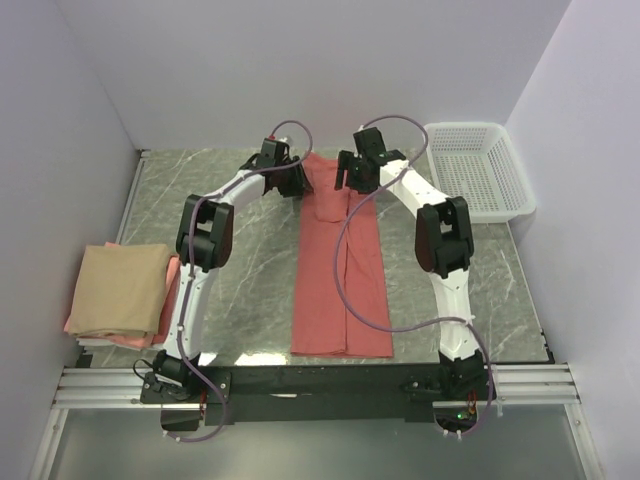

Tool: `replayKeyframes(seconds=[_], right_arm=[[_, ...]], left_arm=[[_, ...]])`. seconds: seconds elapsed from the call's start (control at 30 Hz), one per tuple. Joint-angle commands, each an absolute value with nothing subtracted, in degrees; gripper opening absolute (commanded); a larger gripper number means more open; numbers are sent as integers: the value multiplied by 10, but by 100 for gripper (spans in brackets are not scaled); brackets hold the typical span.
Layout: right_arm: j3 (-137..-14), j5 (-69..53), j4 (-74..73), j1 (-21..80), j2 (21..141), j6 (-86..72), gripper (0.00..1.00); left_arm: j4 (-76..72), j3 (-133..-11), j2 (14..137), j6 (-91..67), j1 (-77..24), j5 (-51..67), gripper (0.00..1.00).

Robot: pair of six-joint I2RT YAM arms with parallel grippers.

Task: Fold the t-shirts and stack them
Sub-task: Fold the tshirt

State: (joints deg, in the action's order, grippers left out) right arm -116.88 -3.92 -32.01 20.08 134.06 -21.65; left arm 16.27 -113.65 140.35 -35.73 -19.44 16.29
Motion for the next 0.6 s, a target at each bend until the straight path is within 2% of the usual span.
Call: replayKeyframes(seconds=[0.0, 0.03, 0.13, 0.17, 0.2, 0.37, 0.57], right_arm=[[-1124, -31, -286, 183, 1270, -230, 78], [-1114, -28, -286, 180, 1264, -233, 78], [-1079, -30, -278, 171, 1245, -236, 77], [-1069, -31, -277, 169, 1238, -237, 77], [-1065, -32, -274, 169, 1236, -236, 77], [-1089, -31, -287, 167, 1255, -232, 77], [-1077, -33, -285, 163, 1263, -239, 77]], left_arm=[[203, -1193, 1433, -333, -192, 141, 43], [212, -1201, 1443, -332, -192, 128, 41], [217, -1213, 1454, -340, -185, 113, 26], [215, -1213, 1454, -351, -183, 112, 16], [211, -1211, 1454, -354, -177, 116, 13], [193, -1216, 1461, -374, -161, 120, 5], [185, -1236, 1476, -393, -130, 125, 2]])
